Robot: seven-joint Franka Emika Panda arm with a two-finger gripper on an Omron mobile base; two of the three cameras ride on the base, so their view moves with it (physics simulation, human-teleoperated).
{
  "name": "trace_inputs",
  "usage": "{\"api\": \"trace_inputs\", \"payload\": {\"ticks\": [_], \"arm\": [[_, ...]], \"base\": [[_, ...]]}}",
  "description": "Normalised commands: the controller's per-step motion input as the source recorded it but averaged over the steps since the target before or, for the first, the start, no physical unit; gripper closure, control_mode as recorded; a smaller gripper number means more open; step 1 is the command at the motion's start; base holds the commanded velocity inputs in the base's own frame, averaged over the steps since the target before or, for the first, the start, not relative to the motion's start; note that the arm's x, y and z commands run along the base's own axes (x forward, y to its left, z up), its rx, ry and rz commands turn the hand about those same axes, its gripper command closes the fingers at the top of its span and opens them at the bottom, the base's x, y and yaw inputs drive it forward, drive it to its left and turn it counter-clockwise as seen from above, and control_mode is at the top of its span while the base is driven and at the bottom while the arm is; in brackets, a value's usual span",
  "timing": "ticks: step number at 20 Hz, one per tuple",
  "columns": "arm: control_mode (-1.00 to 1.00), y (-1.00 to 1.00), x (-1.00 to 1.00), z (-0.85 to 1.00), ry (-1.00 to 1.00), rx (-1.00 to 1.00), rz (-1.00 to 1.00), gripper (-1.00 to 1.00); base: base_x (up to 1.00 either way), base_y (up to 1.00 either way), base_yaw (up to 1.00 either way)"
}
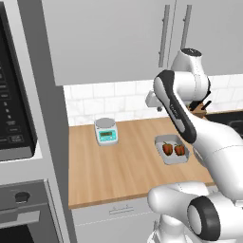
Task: Take the meat container that has the steak and place it on the second highest rack of the freezer. Then take the vegetable container that has the bell peppers and place it on the highest rack of the freezer.
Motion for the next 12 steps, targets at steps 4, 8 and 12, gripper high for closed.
{"api": "trace_inputs", "payload": {"ticks": [4,8,12], "arm": [[-1.00,0.00,0.01,0.00,0.00,0.00,0.00,-1.00],[-1.00,-0.05,-0.14,-0.01,0.00,0.00,0.00,-1.00],[-1.00,-0.59,-0.94,-0.40,0.02,0.00,-0.22,-1.00]], "base": [[0.00,0.00,0.00],[0.00,0.00,0.00],[0.00,0.00,0.00]]}}
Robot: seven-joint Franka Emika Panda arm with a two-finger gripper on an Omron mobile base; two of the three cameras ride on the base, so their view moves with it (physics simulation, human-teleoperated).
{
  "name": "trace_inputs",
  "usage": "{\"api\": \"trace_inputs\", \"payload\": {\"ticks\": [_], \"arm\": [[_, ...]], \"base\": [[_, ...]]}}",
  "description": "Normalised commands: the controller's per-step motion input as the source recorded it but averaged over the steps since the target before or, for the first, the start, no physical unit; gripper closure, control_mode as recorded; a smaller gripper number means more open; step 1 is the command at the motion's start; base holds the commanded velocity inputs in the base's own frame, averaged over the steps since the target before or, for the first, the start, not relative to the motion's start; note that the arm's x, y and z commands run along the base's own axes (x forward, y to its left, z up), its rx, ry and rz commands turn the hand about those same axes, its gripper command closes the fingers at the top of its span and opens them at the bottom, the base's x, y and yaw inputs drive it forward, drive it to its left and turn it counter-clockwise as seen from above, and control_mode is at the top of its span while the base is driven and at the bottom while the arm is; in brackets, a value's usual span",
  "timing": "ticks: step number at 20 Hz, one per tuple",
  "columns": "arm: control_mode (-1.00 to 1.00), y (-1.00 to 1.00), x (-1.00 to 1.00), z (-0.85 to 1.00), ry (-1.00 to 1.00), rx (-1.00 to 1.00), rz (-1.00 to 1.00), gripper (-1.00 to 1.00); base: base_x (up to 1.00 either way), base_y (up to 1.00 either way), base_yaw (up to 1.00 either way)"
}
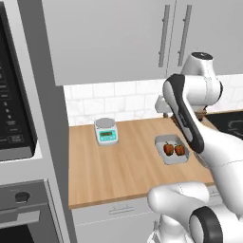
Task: Take the meat container that has the steak and place it on the second highest rack of the freezer. Then take the vegetable container that has the bell peppers and place it on the highest rack of the freezer.
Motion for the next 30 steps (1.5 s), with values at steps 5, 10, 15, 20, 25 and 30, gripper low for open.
{"api": "trace_inputs", "payload": {"ticks": [5,10,15,20,25,30], "arm": [[-1.00,-0.79,-0.55,-0.73,0.11,0.00,-0.55,-1.00],[-1.00,-0.87,-0.18,-0.80,0.12,0.00,-0.63,-1.00],[-1.00,-0.89,-0.11,-0.68,0.08,0.03,-0.62,-1.00],[-1.00,-0.77,-0.29,-0.18,0.00,0.25,-0.24,-1.00],[-1.00,-0.68,-0.07,-0.22,0.00,0.25,-0.02,-1.00],[-1.00,-0.38,0.16,-0.36,0.03,0.09,-0.01,-1.00]], "base": [[0.00,0.00,0.00],[0.00,0.00,0.00],[0.00,0.00,0.00],[0.00,0.00,0.00],[0.00,0.00,0.00],[0.00,0.00,0.00]]}}
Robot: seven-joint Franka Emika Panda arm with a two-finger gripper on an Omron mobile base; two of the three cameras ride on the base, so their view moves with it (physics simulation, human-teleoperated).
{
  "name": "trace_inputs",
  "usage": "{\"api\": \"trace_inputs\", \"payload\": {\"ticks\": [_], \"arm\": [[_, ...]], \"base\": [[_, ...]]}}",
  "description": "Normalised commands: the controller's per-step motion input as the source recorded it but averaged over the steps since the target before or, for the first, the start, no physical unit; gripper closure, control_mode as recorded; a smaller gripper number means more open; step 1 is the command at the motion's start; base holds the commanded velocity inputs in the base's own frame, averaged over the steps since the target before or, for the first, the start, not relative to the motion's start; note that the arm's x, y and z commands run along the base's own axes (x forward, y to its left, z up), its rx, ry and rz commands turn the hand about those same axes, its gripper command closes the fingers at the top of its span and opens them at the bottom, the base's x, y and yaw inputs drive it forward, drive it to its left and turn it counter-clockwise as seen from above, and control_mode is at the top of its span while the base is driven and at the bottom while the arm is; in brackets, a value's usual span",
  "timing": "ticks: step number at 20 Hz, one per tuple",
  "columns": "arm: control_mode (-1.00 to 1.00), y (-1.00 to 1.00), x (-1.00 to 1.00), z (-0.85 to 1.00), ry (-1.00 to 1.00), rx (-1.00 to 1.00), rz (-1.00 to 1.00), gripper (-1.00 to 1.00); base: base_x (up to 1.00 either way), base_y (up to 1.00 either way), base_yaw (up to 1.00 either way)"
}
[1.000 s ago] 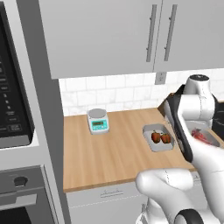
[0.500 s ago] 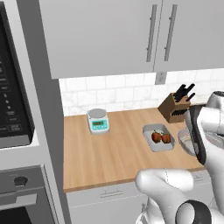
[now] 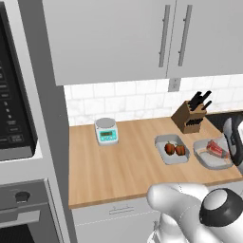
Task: Take the meat container that has the steak and place it on the second highest rack of the freezer. Then take the vegetable container that has the bell peppers and place it on the highest rack of the freezer.
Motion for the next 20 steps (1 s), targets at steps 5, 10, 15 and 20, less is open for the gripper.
{"api": "trace_inputs", "payload": {"ticks": [5,10,15,20], "arm": [[-1.00,-0.15,0.32,-0.40,0.05,0.00,-0.01,-1.00],[-1.00,-0.01,0.27,-0.46,0.06,0.00,-0.01,-1.00],[-1.00,-0.01,0.27,-0.45,0.01,-0.02,-0.06,-1.00],[-1.00,0.00,0.06,-0.33,-0.04,-0.05,-0.15,-1.00]], "base": [[0.00,0.00,0.00],[0.00,0.00,0.00],[0.00,0.00,0.00],[0.00,0.00,0.00]]}}
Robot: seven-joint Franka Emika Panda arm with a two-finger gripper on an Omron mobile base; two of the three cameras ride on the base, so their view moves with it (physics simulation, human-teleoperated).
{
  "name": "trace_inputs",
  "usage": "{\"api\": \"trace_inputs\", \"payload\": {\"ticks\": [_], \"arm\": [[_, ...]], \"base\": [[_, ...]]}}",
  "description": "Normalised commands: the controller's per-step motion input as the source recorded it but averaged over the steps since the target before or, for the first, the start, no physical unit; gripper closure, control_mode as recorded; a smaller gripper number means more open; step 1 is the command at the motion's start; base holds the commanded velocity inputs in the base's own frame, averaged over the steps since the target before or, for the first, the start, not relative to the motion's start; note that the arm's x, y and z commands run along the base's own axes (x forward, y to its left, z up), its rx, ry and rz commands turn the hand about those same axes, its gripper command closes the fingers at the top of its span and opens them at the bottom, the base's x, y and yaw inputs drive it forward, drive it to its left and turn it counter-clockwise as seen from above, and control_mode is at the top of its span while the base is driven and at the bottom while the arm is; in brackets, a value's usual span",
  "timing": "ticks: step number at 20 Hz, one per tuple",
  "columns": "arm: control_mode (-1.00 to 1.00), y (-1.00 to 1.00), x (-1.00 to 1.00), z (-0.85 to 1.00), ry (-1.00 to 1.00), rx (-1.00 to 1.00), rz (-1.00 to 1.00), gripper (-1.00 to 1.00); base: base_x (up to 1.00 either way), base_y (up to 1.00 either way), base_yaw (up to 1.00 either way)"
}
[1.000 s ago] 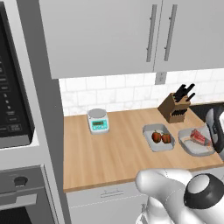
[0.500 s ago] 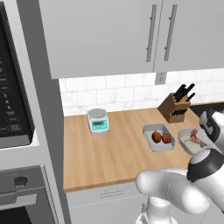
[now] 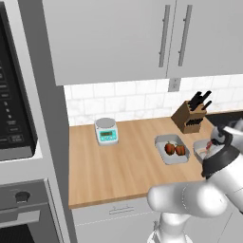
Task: Take the meat container that has the steak and place it on the second highest rack of the freezer. Then take the vegetable container that has the bell peppers and place it on the highest rack of the freezer.
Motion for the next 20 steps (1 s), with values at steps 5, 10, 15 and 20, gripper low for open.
{"api": "trace_inputs", "payload": {"ticks": [5,10,15,20], "arm": [[-1.00,0.00,0.01,-0.42,-0.05,0.00,-0.15,-1.00],[-1.00,0.00,0.18,-0.44,0.00,0.00,-0.08,1.00],[-1.00,0.00,0.05,-0.18,-0.05,0.00,-0.03,1.00],[-1.00,-0.02,0.04,0.01,-0.01,0.01,-0.01,1.00]], "base": [[0.00,0.00,0.00],[0.00,0.00,0.00],[0.00,0.00,0.00],[0.00,0.00,0.00]]}}
